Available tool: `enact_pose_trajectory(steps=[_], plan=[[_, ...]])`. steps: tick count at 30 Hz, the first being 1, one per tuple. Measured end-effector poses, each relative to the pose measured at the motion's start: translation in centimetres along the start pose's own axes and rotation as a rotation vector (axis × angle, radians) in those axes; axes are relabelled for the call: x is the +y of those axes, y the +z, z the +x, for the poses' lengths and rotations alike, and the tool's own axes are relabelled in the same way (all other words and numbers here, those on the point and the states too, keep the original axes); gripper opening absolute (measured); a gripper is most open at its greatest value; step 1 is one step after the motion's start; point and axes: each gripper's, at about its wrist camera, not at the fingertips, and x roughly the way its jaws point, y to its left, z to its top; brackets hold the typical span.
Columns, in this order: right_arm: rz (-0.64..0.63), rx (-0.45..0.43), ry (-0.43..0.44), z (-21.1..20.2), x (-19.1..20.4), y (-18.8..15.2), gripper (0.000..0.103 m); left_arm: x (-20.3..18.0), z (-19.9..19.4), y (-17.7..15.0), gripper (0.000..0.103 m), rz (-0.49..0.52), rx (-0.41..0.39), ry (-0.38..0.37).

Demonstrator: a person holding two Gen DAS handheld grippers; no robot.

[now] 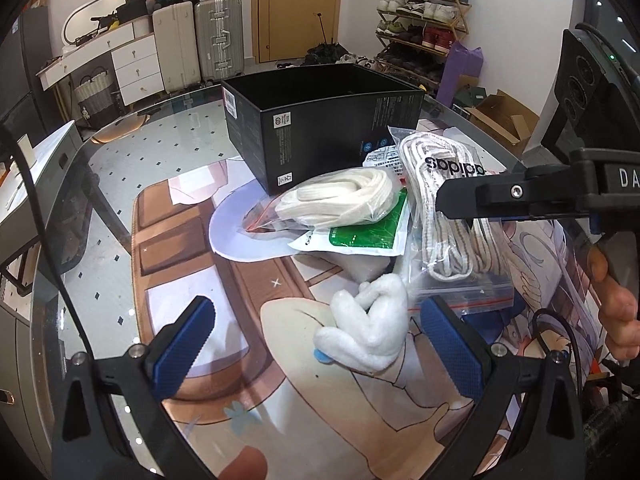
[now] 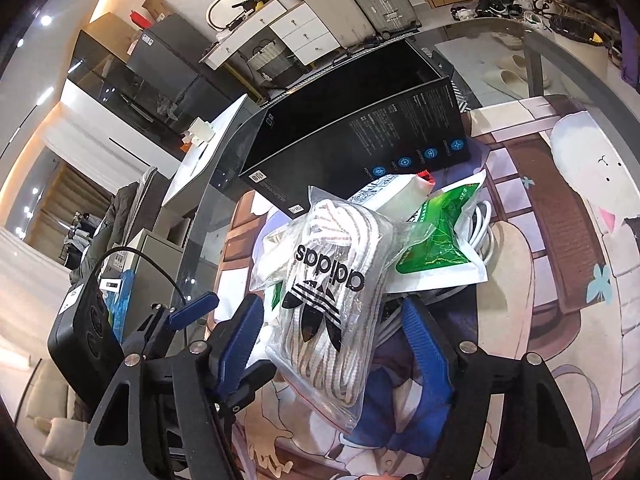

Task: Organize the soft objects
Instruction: 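Grasp the adidas rope bag with the right gripper while the left gripper approaches the white plush toy, then grasp the white plush toy with the left gripper and lift it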

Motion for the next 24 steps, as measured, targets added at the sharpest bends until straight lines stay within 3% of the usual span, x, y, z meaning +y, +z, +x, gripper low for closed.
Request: enact_pose_trajectory(steps=[1,13,20,24], plan=[[0.002,0.003,0.007,0.0,0.0,0.0,0.061,0.0,0.1,0.0,0.103,0.0,0.003,-0.002],[0.029,0.022,0.068,-1.4,-1.3,0.0,0.029,0.0,0.5,-0.1,0.103,0.014,0.015,-0.013],[-0.014,0.062,0.099,-1.2,-0.8,0.3,0.027,-0.5,0.9,-0.1,0.102,0.038,0.03,-0.018],[-0.021,0.082,0.081,0.1,-0.4,0.7,0.034,-0.7,1.0,-0.2,0.102,0.05,0.042,-0.015]])
